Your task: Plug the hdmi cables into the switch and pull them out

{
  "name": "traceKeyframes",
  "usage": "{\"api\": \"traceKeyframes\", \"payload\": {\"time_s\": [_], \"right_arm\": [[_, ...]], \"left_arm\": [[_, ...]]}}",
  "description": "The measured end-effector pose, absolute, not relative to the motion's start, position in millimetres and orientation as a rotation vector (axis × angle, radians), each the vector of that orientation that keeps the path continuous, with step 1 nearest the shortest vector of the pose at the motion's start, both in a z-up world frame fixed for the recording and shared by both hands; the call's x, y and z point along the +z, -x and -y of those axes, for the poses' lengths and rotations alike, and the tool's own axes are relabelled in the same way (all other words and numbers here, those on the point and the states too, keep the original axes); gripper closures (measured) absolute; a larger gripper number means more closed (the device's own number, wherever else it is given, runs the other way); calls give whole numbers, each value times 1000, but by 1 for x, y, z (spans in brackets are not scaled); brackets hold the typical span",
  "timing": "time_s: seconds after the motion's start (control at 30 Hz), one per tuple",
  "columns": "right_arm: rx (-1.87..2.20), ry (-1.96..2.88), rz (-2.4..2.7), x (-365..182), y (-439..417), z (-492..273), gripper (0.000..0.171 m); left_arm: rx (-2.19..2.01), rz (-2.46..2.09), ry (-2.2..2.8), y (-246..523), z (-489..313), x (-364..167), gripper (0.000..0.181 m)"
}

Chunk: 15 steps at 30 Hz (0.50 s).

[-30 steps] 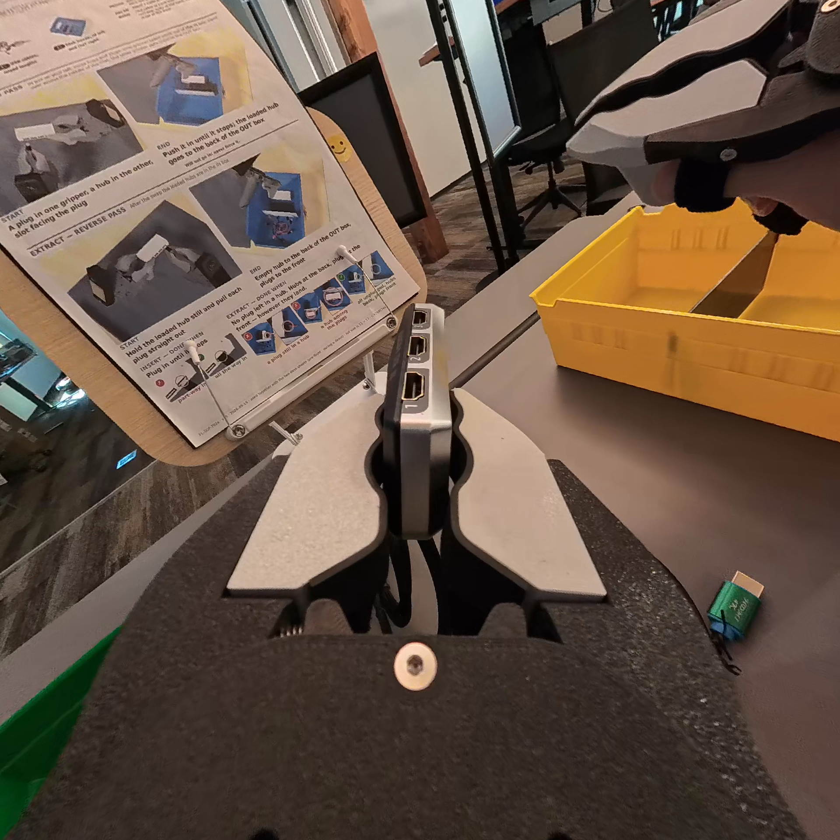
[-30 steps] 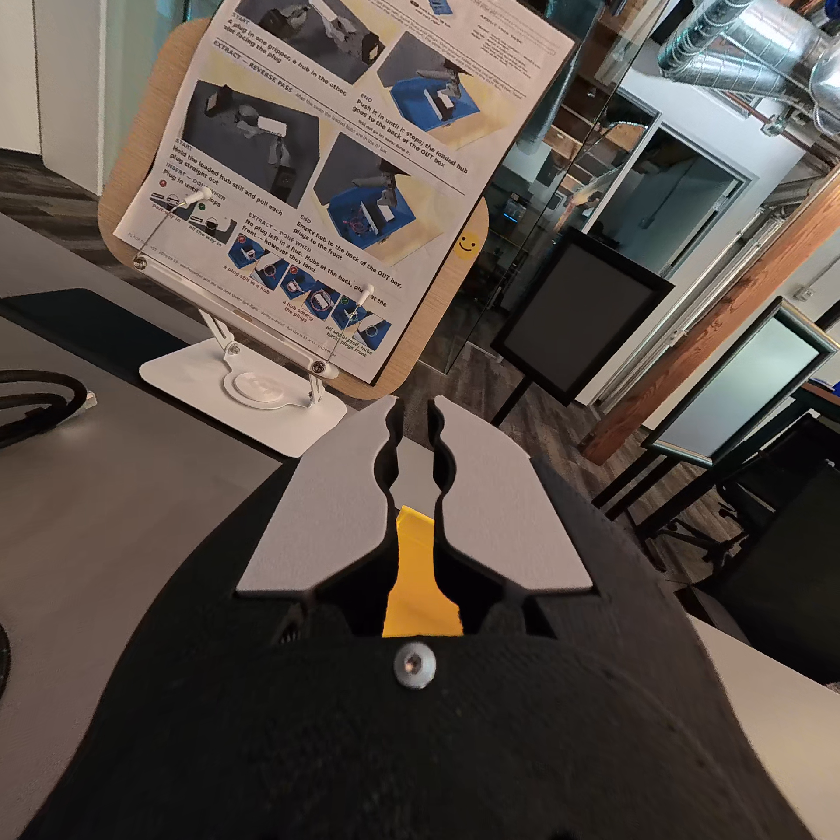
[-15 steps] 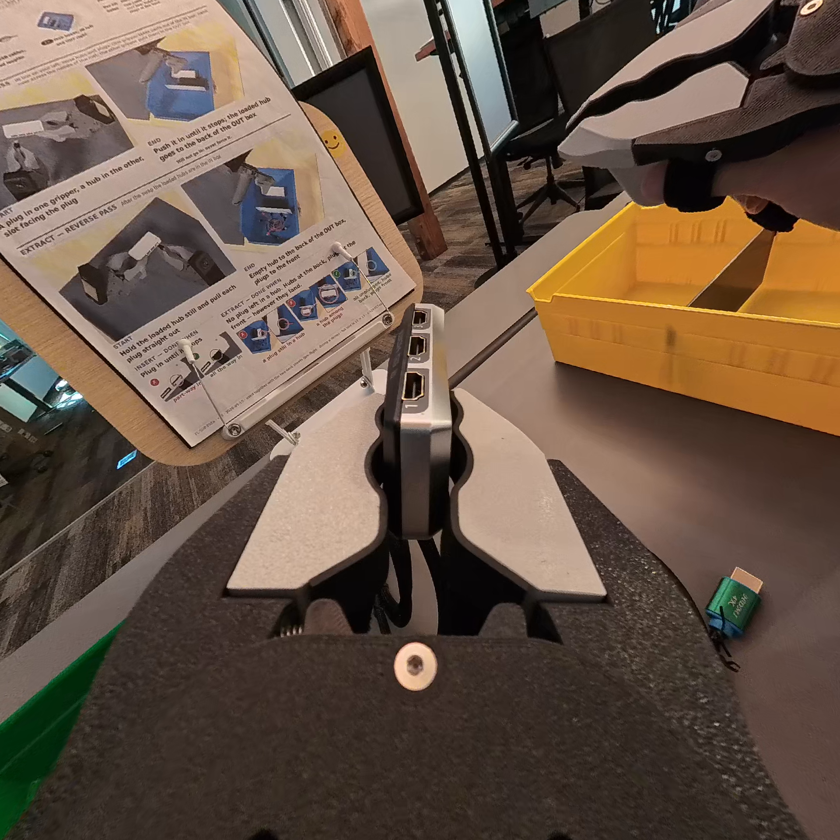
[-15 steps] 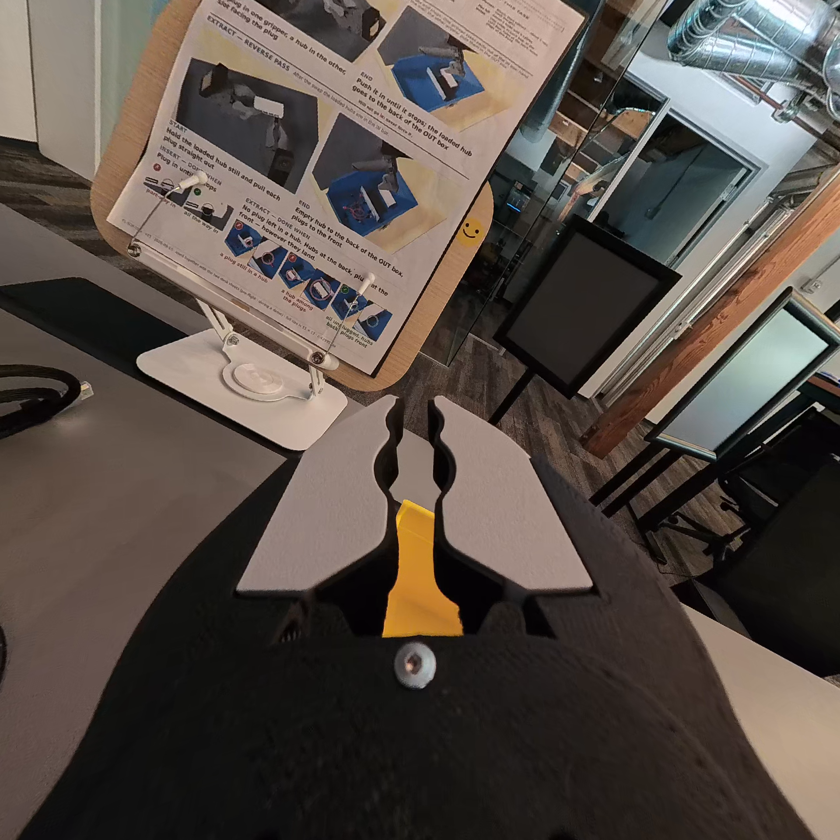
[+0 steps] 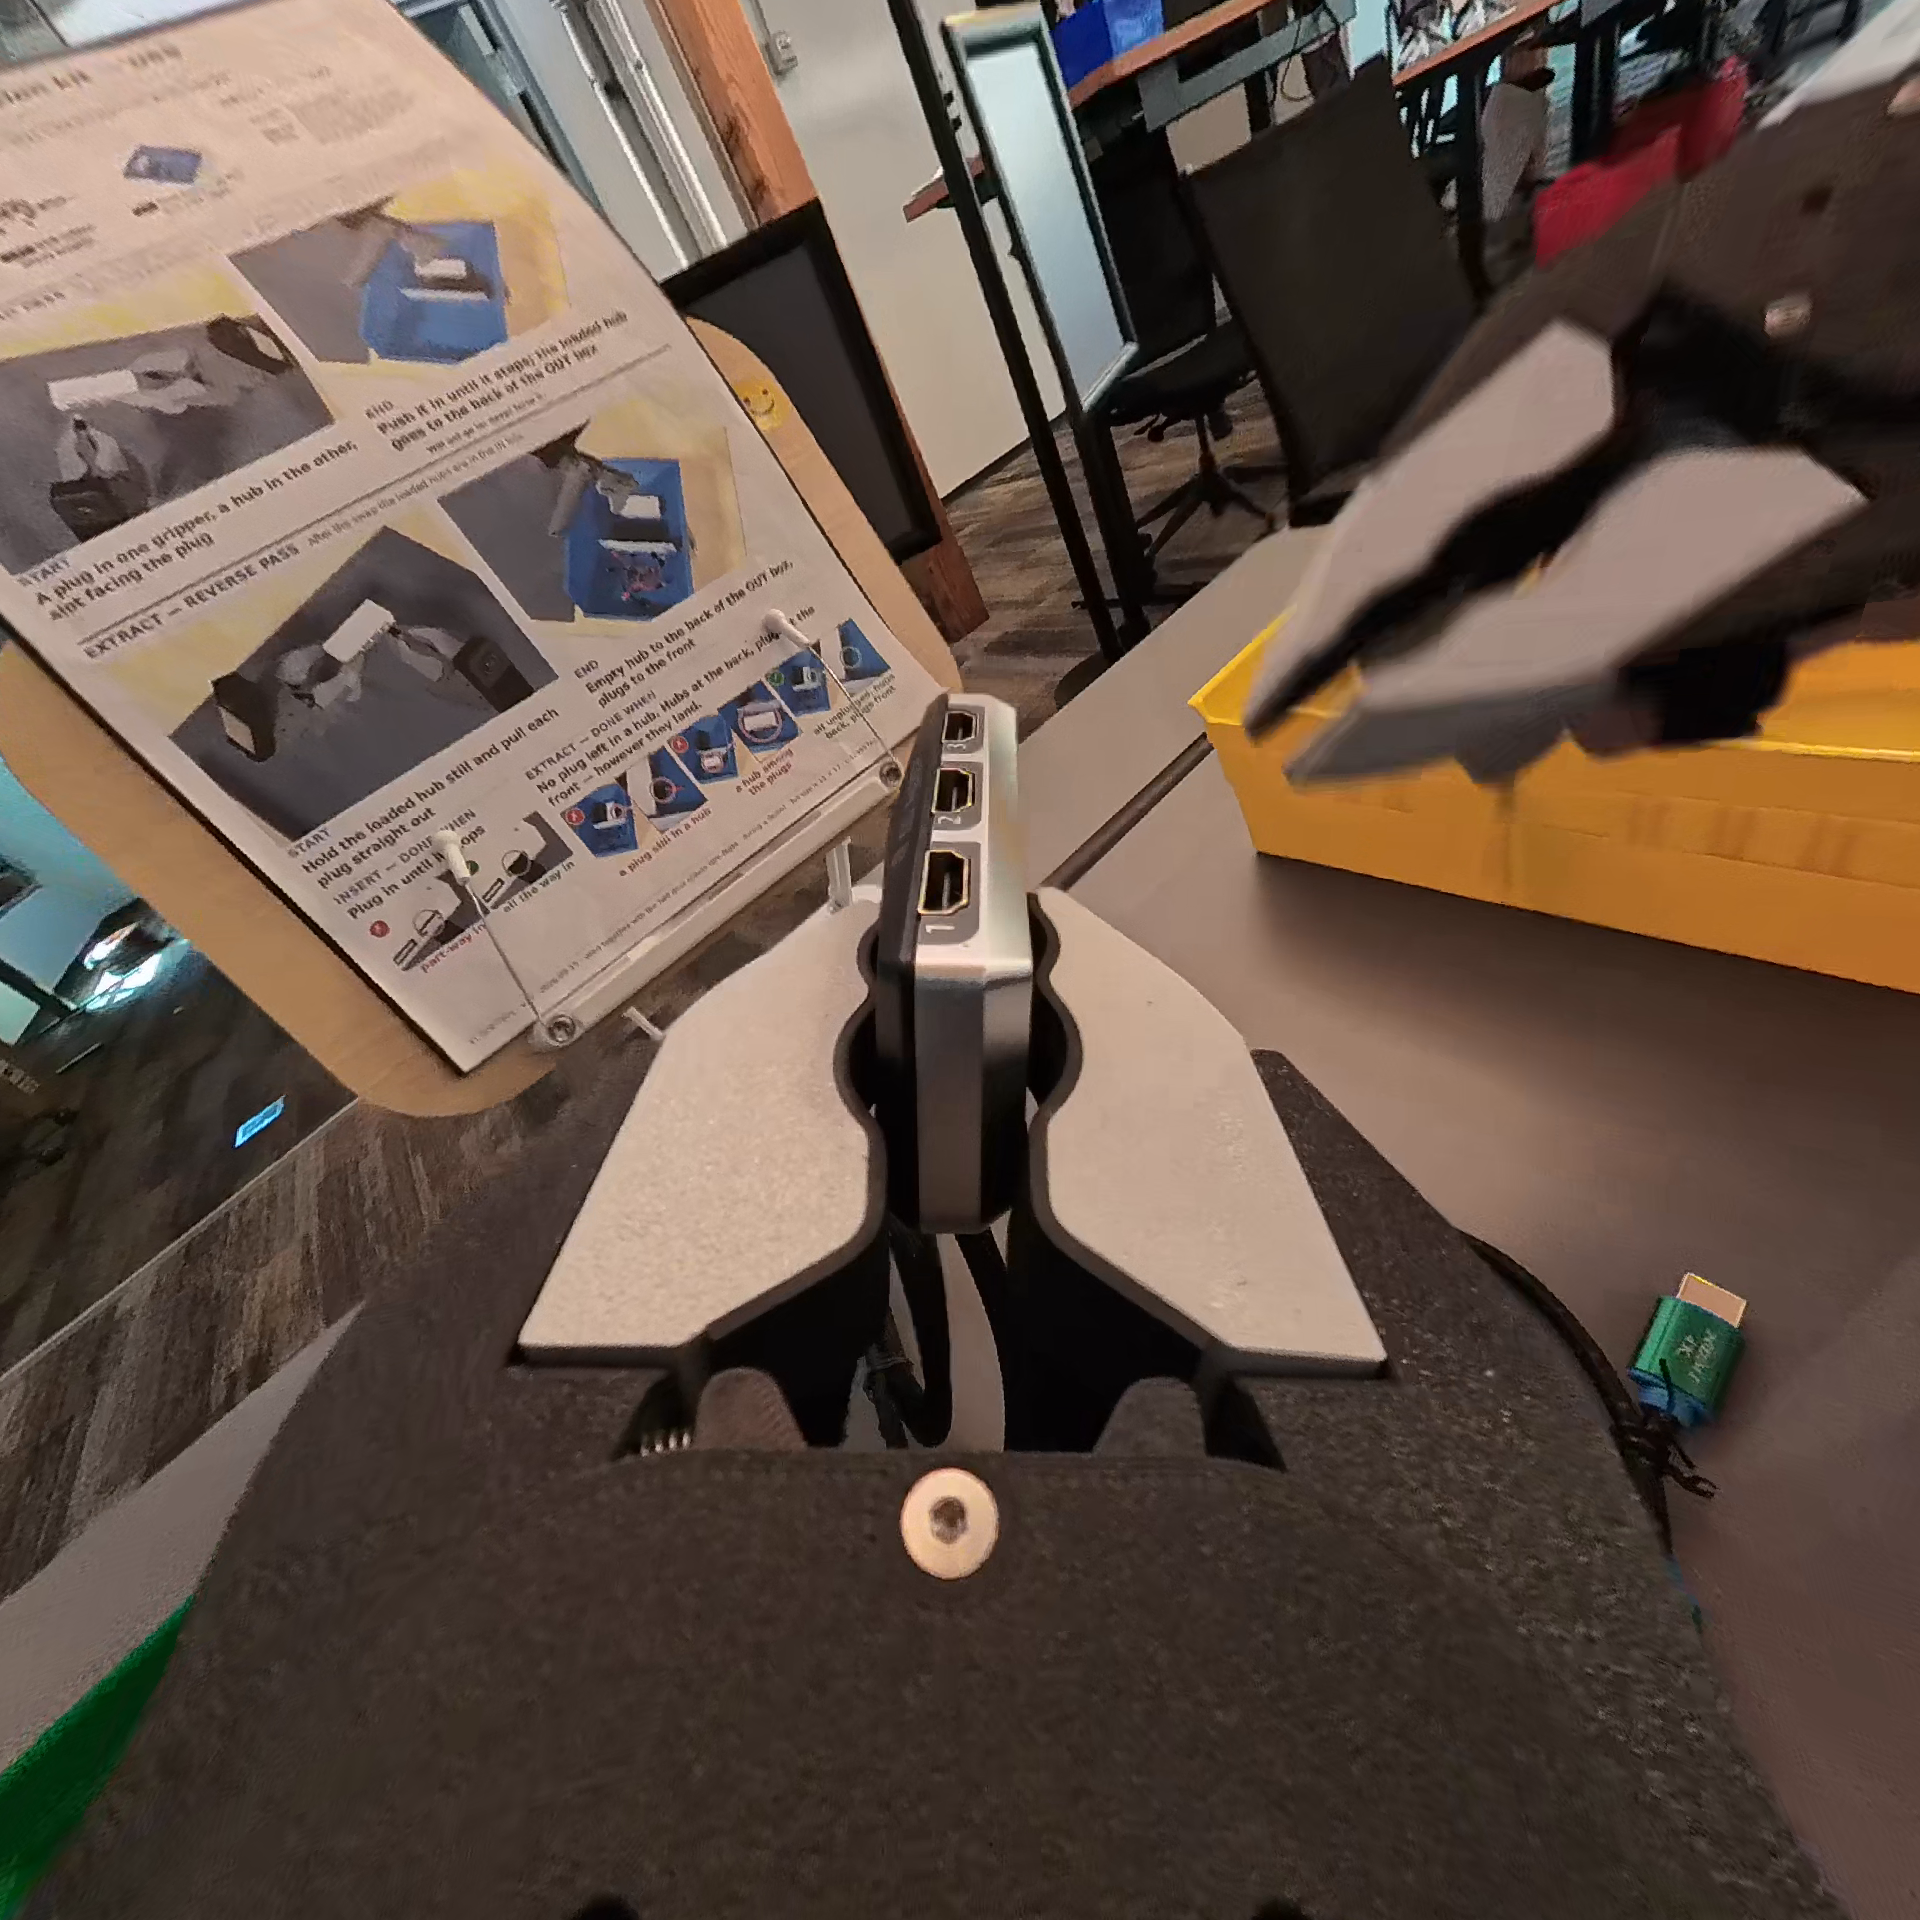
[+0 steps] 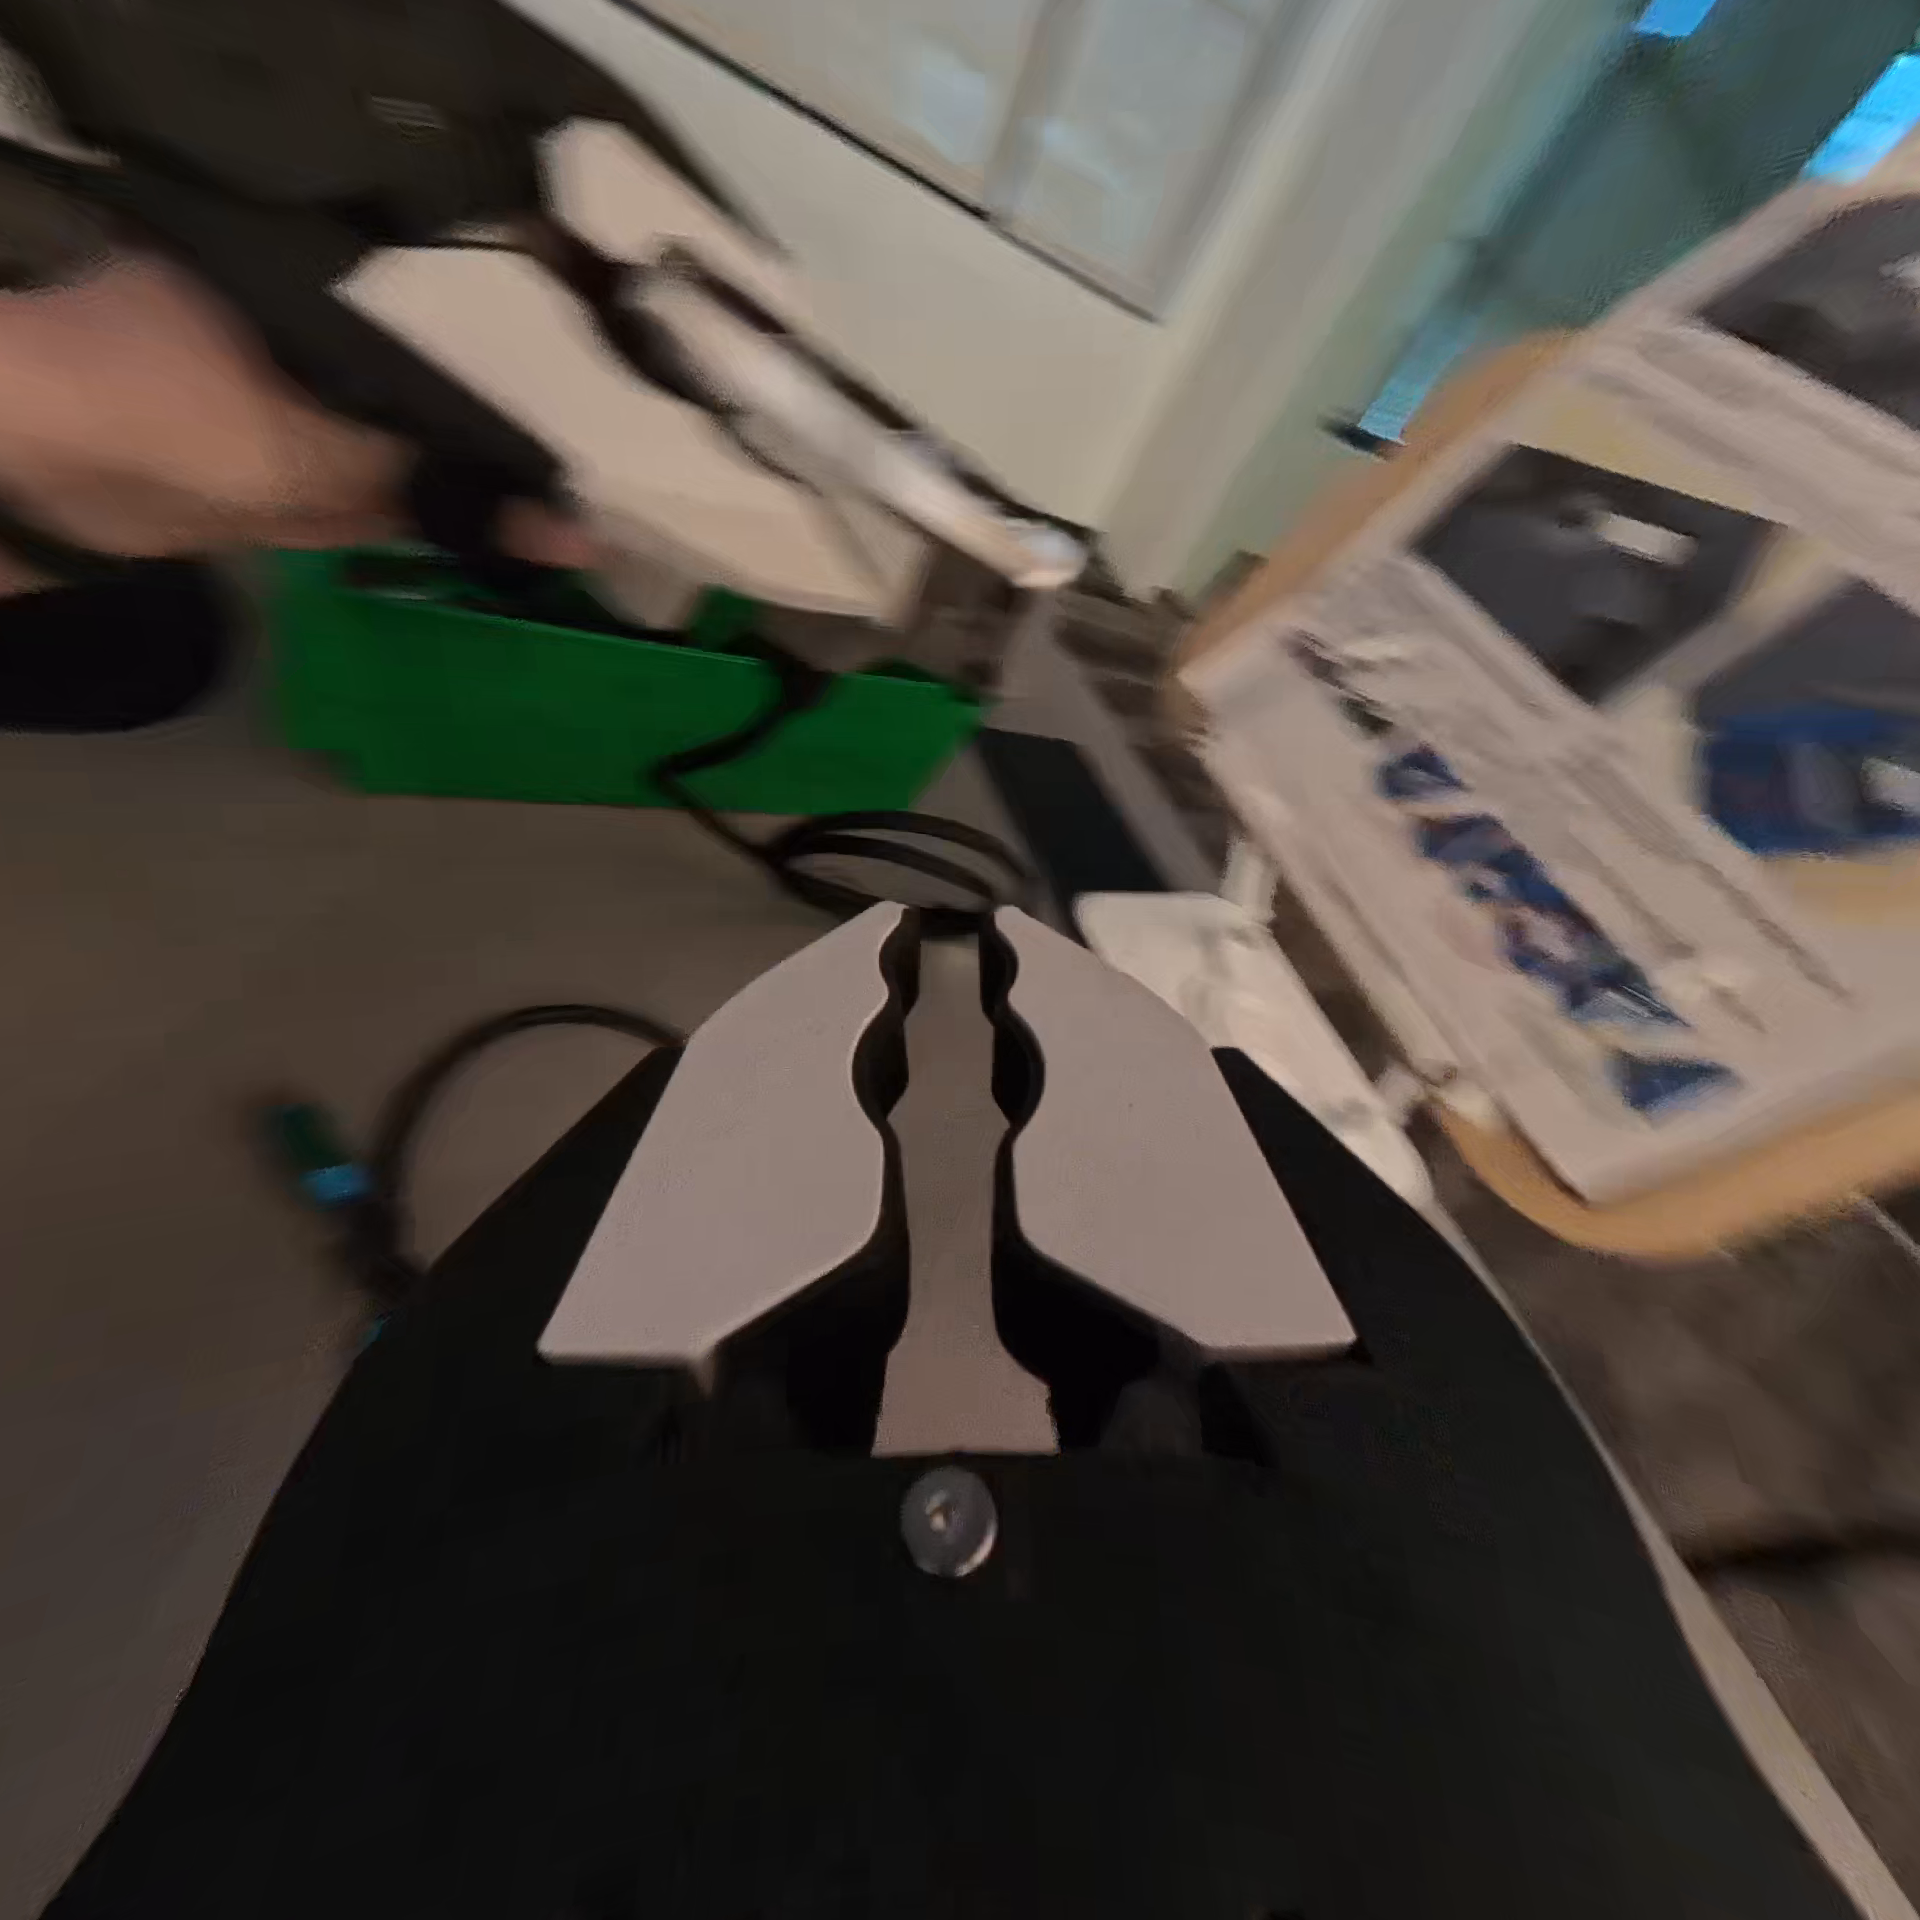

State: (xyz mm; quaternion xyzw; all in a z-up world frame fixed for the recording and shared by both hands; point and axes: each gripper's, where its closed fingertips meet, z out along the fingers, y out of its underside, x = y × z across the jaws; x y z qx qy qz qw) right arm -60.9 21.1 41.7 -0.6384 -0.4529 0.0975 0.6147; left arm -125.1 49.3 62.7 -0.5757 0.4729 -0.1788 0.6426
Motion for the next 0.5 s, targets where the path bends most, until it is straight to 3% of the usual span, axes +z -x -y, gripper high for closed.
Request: {"api": "traceKeyframes", "payload": {"time_s": [0.13,0.33,0.5], "right_arm": [[486,1439,1440,-4,116,30,157],[392,1687,1869,-88,113,61,157],[394,1760,1985,-121,113,70,154]], "left_arm": [[-447,-1082,1274,132,-45,75,159],[-431,-1071,1245,145,-45,88,159],[-451,-1045,1250,155,-48,97,159]]}}
